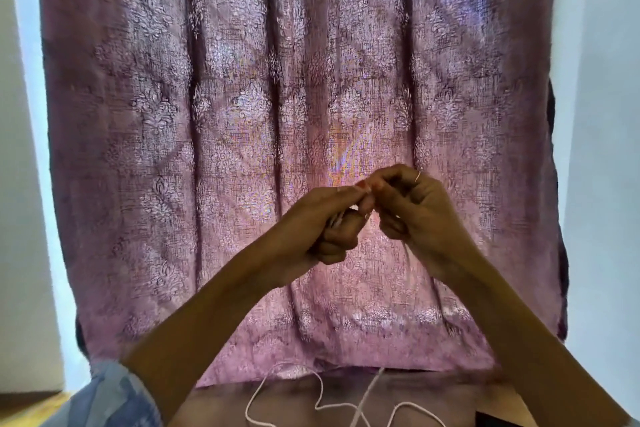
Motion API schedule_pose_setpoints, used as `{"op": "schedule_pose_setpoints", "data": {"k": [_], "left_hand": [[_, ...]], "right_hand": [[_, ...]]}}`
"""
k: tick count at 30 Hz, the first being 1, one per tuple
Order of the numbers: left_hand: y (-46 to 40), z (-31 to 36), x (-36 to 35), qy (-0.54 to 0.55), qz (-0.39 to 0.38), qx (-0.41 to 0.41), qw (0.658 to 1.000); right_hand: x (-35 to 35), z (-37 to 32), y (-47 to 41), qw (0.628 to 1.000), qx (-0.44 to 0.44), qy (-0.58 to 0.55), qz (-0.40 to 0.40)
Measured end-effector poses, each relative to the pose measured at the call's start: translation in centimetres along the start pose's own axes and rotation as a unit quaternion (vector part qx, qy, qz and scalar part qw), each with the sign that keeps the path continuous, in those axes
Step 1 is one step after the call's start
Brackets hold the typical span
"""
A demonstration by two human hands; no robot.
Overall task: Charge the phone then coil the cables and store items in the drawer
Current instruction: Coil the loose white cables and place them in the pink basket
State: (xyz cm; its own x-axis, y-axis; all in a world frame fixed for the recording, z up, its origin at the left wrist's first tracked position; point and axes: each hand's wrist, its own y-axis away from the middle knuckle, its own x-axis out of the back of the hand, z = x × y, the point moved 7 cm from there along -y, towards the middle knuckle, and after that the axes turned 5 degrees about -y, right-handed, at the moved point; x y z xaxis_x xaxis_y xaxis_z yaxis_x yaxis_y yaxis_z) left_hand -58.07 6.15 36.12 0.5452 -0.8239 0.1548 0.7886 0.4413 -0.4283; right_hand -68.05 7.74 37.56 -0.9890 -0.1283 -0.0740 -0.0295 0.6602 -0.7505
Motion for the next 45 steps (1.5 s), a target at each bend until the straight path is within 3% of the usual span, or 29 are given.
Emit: {"op": "schedule_pose_setpoints", "data": {"k": [4, 10, 14, 17, 20, 22, 26, 28, 31, 34, 36, 38, 41, 45], "left_hand": [[-0.7, 0.8, -0.9, 0.195, -0.027, -0.023, 0.98], [-2.0, 3.0, -0.4, 0.283, 0.011, -0.122, 0.951], [-2.6, 2.1, 1.0, 0.198, 0.097, -0.144, 0.965], [-2.6, 1.6, 1.8, 0.044, 0.158, -0.169, 0.972], [-2.3, 1.7, 2.1, -0.1, 0.189, -0.193, 0.958], [-2.1, 1.9, 1.6, -0.257, 0.195, -0.202, 0.925], [-1.7, 1.3, -0.3, -0.516, 0.173, -0.17, 0.822], [-1.7, 0.5, -1.0, -0.655, 0.159, -0.146, 0.724], [-1.3, 0.5, -0.7, -0.749, 0.175, -0.148, 0.621], [-1.4, -0.3, -0.1, -0.787, 0.139, -0.1, 0.592], [-1.3, -0.9, 0.4, -0.782, 0.123, -0.089, 0.604], [-1.0, -1.3, 1.3, -0.751, 0.125, -0.079, 0.644], [-0.3, -2.1, 2.2, -0.667, 0.115, -0.072, 0.733], [1.0, -2.9, 2.0, -0.47, 0.053, 0.0, 0.881]], "right_hand": [[-0.6, 2.2, 1.1, 0.998, -0.033, -0.032, 0.047], [-1.9, 5.5, 3.2, 0.99, -0.121, 0.032, 0.063], [-3.1, 6.6, 4.3, 0.982, -0.16, 0.102, 0.008], [-3.1, 6.7, 4.8, 0.969, -0.162, 0.187, -0.009], [-3.1, 6.6, 4.9, 0.954, -0.151, 0.259, -0.019], [-3.0, 6.2, 4.8, 0.942, -0.147, 0.3, -0.021], [-2.4, 4.8, 4.0, 0.91, -0.122, 0.397, -0.003], [-1.9, 4.3, 3.6, 0.892, -0.113, 0.437, 0.009], [-1.0, 3.7, 3.3, 0.881, -0.106, 0.461, 0.018], [-0.9, 2.4, 3.3, 0.875, -0.083, 0.476, 0.017], [-1.2, 1.8, 3.4, 0.862, -0.074, 0.502, -0.004], [-1.2, 1.5, 3.3, 0.844, -0.054, 0.533, -0.024], [-1.4, 1.1, 3.4, 0.818, -0.011, 0.572, -0.062], [-2.1, -1.1, 4.2, 0.735, 0.138, 0.662, -0.049]]}}
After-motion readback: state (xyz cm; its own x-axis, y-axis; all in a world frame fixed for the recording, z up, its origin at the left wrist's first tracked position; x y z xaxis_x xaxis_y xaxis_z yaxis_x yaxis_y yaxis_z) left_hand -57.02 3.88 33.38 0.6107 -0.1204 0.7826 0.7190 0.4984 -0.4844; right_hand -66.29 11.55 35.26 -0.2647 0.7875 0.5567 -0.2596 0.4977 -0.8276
